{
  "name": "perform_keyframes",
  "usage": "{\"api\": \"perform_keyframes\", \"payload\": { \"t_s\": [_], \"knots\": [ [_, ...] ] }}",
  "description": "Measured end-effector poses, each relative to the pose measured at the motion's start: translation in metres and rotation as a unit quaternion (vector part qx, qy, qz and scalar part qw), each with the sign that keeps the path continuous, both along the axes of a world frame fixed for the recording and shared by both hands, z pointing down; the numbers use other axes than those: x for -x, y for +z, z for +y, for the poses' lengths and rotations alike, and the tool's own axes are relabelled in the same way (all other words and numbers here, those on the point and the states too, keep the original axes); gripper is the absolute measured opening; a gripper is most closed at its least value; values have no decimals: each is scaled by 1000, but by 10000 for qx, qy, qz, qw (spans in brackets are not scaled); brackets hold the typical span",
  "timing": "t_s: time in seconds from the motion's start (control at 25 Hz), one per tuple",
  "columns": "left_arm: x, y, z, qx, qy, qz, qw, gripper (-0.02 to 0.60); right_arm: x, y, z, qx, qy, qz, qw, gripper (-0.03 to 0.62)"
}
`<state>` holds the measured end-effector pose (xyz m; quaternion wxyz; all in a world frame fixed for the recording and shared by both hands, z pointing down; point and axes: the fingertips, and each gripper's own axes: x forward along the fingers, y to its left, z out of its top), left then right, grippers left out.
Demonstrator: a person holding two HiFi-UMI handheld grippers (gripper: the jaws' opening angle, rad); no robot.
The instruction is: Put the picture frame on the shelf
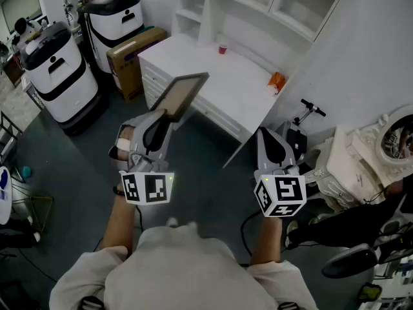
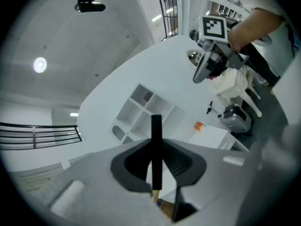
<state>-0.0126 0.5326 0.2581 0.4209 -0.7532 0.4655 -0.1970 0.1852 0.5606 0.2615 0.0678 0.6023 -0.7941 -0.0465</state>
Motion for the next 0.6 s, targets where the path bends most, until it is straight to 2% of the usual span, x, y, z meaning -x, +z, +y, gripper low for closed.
{"api": "perform_keyframes", "payload": {
  "t_s": [0.32,0.6],
  "knots": [
    [3,8,-6,80,-34,-32,10000,71,4,4,-4,-110,-58,-97,9999,6],
    [1,8,-10,101,-4,-26,9999,71,13,9,-9,-24,-390,-44,9992,6]
  ]
}}
